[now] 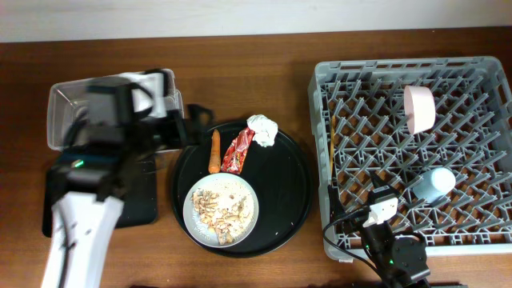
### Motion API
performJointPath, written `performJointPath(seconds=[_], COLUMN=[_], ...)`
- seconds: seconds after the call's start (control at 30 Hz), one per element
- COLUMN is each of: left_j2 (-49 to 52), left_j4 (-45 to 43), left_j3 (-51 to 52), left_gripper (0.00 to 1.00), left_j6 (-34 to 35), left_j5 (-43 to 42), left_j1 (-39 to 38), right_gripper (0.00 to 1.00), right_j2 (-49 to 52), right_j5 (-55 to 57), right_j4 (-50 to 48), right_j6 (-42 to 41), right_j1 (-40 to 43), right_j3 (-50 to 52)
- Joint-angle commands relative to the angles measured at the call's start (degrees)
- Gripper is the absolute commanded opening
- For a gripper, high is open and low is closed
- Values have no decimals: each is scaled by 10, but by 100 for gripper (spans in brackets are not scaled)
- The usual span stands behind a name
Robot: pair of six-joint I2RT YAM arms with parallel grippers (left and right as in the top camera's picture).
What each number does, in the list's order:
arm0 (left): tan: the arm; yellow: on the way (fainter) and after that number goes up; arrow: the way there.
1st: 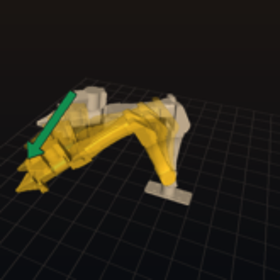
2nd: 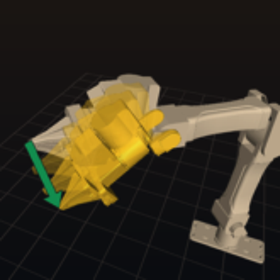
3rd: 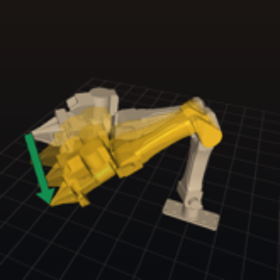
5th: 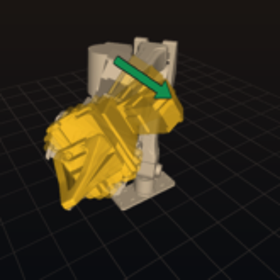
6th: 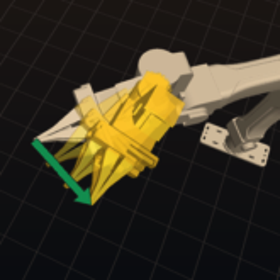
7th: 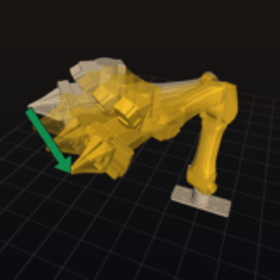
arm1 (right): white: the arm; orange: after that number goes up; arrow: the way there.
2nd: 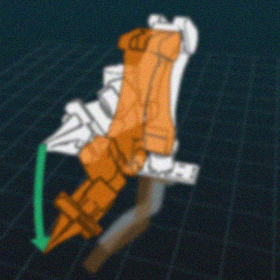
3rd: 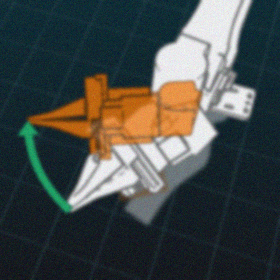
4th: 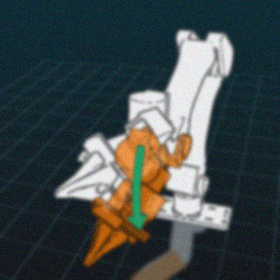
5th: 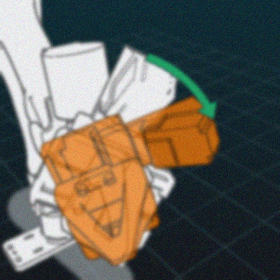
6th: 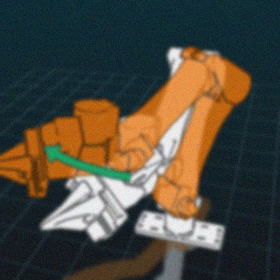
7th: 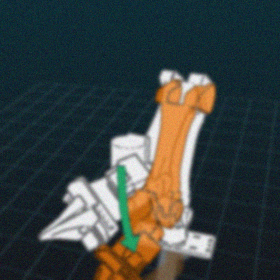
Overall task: Sort waste into correct bins and load items into the dishwasher rack
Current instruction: 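Move the left gripper to the white tissue and grasp it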
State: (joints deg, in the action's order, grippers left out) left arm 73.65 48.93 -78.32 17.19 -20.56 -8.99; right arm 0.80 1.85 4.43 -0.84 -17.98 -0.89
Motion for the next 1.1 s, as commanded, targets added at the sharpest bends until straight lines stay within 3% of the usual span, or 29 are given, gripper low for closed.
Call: performJointPath(seconds=[0.0, 0.1, 0.2, 0.27, 0.4, 0.77, 0.9, 1.07], left_j2=[84, 169, 258, 304, 359, 431, 431, 442], left_j4=[-26, -78, -147, -183, -231, -322, -322, -320], left_j3=[-2, -2, -2, -3, -3, -3, -3, -2], left_gripper=[99, 98, 94, 83, 78, 48, 43, 44], left_j6=[9, -18, -42, -42, -42, -42, -42, -42], left_j5=[117, 231, 275, 275, 275, 259, 259, 259], left_j1=[-94, -157, -191, -203, -207, -211, -216, -217], right_gripper=[98, 98, 98, 98, 98, 98, 98, 98], right_j2=[-5, -5, -5, -5, -5, -5, -5, -5], right_j5=[1, 1, 1, 1, 1, 1, 1, 1], right_j4=[0, 0, 0, 0, 0, 0, 0, 0], right_j6=[0, 0, 0, 0, 0, 0, 0, 0], right_j1=[4, 4, 4, 4, 4, 4, 4, 4], right_j3=[6, 6, 6, 6, 6, 6, 6, 6])
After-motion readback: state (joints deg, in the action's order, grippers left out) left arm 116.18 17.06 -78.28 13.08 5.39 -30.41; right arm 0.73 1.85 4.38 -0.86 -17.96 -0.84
